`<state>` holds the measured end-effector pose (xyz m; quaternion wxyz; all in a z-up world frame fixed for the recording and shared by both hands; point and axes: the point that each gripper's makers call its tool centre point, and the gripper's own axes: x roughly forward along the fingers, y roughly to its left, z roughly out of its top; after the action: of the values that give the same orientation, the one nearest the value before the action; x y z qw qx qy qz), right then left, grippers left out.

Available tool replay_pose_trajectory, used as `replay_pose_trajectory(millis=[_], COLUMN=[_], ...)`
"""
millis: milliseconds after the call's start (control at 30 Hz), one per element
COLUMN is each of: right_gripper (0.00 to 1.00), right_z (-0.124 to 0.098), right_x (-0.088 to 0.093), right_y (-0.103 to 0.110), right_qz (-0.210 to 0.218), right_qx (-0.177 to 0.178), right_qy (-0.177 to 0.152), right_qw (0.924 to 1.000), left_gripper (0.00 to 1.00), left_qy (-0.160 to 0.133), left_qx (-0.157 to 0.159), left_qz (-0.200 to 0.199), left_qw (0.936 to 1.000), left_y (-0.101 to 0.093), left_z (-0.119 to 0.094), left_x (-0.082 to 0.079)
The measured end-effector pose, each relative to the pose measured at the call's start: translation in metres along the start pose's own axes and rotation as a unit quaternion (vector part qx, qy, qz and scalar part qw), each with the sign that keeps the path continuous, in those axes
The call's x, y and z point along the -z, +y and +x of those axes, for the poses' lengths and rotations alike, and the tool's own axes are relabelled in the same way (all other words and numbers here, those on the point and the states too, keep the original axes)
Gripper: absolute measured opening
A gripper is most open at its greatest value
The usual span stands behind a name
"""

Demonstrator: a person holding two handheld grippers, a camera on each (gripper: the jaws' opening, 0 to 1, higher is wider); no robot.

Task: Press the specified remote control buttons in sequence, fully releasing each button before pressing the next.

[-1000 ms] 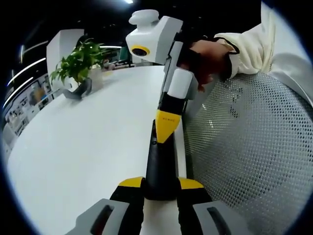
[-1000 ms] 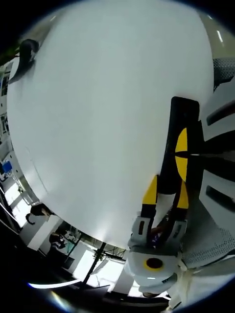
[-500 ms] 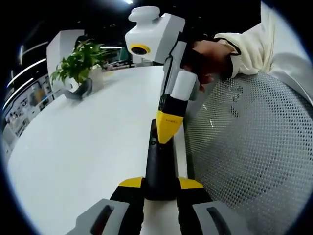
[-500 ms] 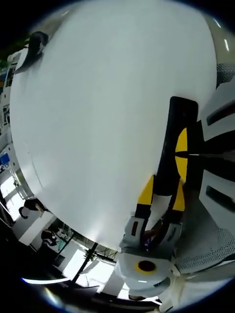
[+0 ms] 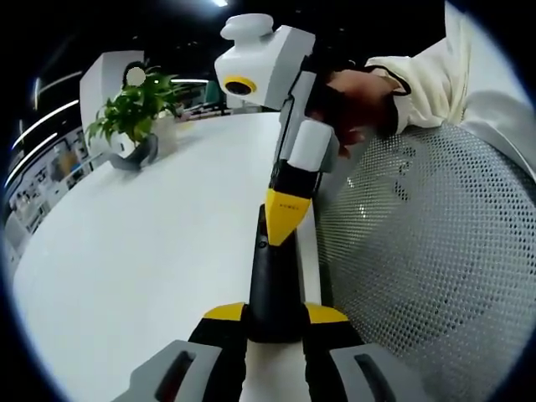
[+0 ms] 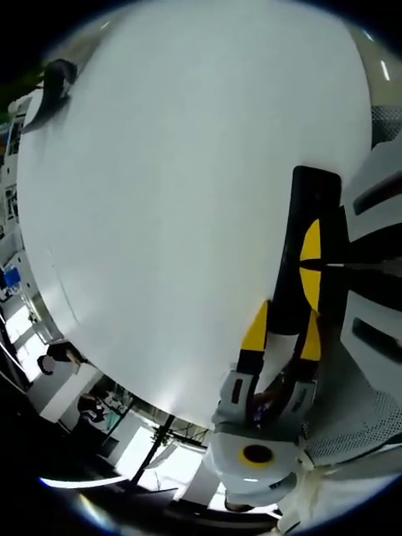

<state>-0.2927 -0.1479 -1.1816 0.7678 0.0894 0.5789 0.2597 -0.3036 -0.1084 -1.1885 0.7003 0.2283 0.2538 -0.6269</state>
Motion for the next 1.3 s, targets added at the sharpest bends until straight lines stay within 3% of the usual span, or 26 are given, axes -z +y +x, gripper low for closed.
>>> replay_pose_trajectory(millis=[600, 733, 1300], right_gripper=[0.00, 0.00, 0.00], right_z=[-0.001, -0.001, 0.000], right_x=[0.001, 0.008, 0.013], right_y=[0.000, 0.000, 0.002], right_qz=[0.005, 0.008, 0.010], right_qx=[-0.002, -0.001, 0.002], right_qy=[0.000, 0.024, 0.040], right_qw=[1.0000, 0.9997, 0.9992], left_gripper=[0.25, 0.25, 0.25], left_qy=[0.000, 0.001, -0.001], left_qx=[-0.003, -0.004, -0.005], left_qz=[-0.006, -0.006, -0.007], left_qw=[1.0000, 1.0000, 1.0000], left_y=[0.000, 0.000, 0.000], left_z=[0.000, 0.000, 0.000], left_x=[0.000, 0.000, 0.001])
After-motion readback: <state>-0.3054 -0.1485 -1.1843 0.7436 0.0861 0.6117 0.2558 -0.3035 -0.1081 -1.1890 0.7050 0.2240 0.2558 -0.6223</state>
